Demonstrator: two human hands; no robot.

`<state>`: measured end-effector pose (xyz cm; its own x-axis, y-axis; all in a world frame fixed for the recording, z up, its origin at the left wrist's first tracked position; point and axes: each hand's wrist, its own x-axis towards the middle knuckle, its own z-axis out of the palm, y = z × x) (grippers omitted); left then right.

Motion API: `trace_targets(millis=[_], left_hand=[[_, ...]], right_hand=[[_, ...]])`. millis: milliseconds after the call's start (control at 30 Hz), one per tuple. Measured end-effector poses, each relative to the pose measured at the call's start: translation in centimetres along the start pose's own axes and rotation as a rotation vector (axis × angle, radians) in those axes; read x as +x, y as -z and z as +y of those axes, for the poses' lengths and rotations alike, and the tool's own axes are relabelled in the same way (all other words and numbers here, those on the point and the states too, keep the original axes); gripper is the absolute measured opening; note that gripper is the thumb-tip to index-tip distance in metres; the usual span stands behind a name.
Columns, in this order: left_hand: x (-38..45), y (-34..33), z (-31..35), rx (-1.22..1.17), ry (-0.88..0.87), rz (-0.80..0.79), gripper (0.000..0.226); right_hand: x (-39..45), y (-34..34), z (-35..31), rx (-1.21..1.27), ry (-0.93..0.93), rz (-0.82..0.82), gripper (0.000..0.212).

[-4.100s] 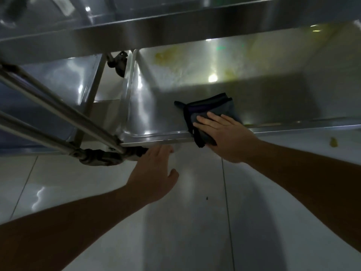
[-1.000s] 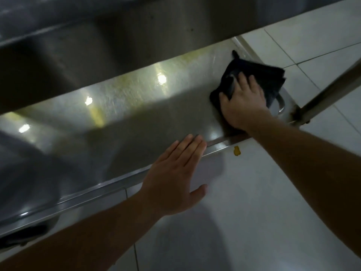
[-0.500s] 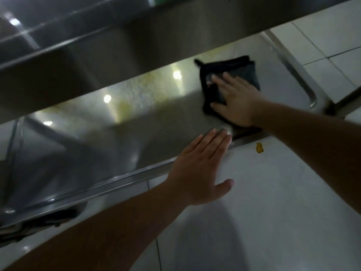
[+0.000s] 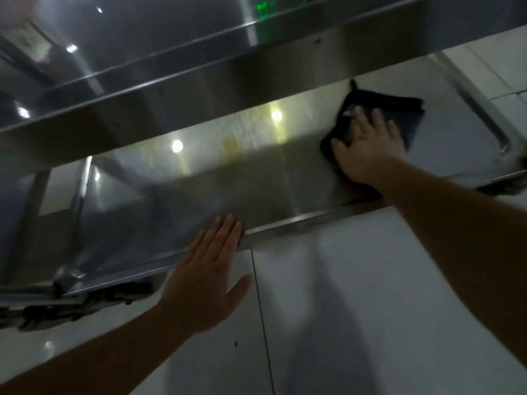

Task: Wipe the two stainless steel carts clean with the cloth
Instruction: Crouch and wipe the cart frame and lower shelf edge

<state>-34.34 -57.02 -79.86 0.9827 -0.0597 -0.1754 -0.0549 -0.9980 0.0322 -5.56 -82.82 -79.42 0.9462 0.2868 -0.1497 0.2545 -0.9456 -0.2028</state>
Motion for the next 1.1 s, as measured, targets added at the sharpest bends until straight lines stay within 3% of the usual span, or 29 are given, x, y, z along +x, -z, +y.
trace_targets(millis=[133, 233, 300, 367, 500, 600, 667, 767, 833, 933, 1033, 1100], left_hand=[[-0.3, -0.2, -0.6, 0.003, -0.011, -0.071, 0.092], [-0.1, 0.6, -1.1, -0.070, -0.056, -0.095, 0.091], [-0.2, 0.9, -2.4, -0.139, -0.069, -0.094, 0.090], [-0.9, 0.9, -4.1, -0.164, -0.019, -0.059, 0.089], [-3.5, 0.9, -8.4, -0.178, 0.285, 0.037, 0.087], [-4.9, 1.1, -11.7, -0.104, 0.494, -0.020, 0.091], [-5.2, 0.7, -13.0, -0.033, 0.526, -0.097, 0.094], [-4.9, 0.6, -13.0, -0.226, 0.606, 0.015, 0.082], [-4.7, 0.3, -13.0, -0.230, 0.598, 0.068, 0.074], [-4.9, -0.3, -13.3, -0.130, 0.601, 0.013, 0.077], [-4.8, -0.1, -13.2, -0.228, 0.610, 0.032, 0.075], [-4.6, 0.2, -13.6, -0.286, 0.566, 0.054, 0.074]], right_hand=[[-1.2, -2.2, -9.9, -0.020, 0.375, -0.061, 0.078], [-1.4, -2.6, -11.0, -0.065, 0.561, -0.102, 0.080], [-1.4, -2.2, -8.6, -0.054, 0.508, -0.068, 0.079], [-1.3, -1.7, -4.9, -0.030, 0.313, -0.008, 0.079], [-1.0, -0.1, 0.9, -0.002, -0.076, -0.026, 0.086], [-1.1, -0.3, -2.2, 0.029, -0.210, -0.063, 0.083], [-1.2, -1.1, -6.6, 0.044, -0.182, -0.066, 0.082], [-1.7, -2.8, -14.5, 0.028, -0.031, -0.029, 0.080], [-2.9, -4.1, -20.2, 0.024, 0.114, -0.019, 0.079], [-4.8, -5.8, -26.3, -0.003, 0.384, -0.053, 0.078], [-4.1, -5.7, -25.4, -0.050, 0.513, -0.089, 0.075], [-2.7, -4.5, -21.9, -0.050, 0.426, -0.054, 0.073]])
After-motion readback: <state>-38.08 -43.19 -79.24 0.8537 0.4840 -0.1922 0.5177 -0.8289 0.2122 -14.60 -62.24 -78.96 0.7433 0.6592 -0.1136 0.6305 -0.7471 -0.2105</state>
